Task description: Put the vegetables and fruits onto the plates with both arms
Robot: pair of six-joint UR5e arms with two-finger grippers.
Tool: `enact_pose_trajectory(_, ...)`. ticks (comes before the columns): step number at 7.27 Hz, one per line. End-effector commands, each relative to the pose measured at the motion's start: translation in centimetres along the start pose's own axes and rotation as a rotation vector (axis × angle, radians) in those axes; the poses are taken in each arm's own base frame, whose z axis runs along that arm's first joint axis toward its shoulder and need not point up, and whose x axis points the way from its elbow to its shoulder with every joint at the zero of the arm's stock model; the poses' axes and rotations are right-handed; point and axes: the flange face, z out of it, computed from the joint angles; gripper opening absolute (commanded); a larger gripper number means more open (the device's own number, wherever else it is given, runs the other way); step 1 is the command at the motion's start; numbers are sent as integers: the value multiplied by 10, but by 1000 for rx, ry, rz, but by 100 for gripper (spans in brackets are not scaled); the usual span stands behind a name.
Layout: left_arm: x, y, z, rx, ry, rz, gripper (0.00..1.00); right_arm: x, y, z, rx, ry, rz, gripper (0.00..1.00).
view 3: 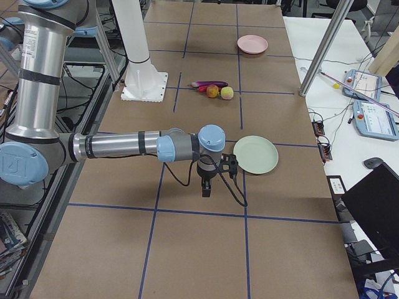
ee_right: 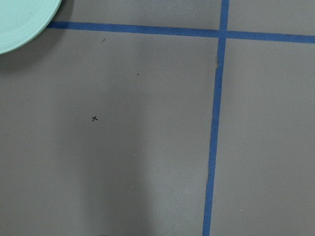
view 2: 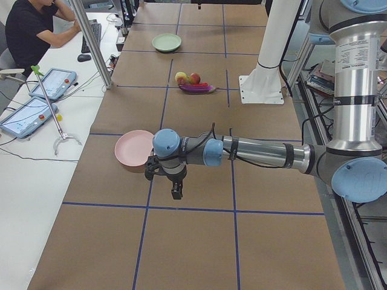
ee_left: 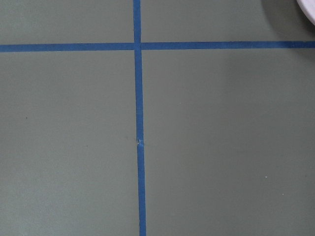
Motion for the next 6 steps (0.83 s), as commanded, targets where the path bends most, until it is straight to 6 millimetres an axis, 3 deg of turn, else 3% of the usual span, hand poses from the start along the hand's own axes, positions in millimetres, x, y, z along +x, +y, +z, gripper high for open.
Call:
enact_pose_trajectory(1,0,-3,1,-3,0,-4,100,0,0,0,0,0,-9,100)
enact_pose_trajectory(6,1,1,0,-2,1,-3,100,-1,-1,-1,3,1,0,100)
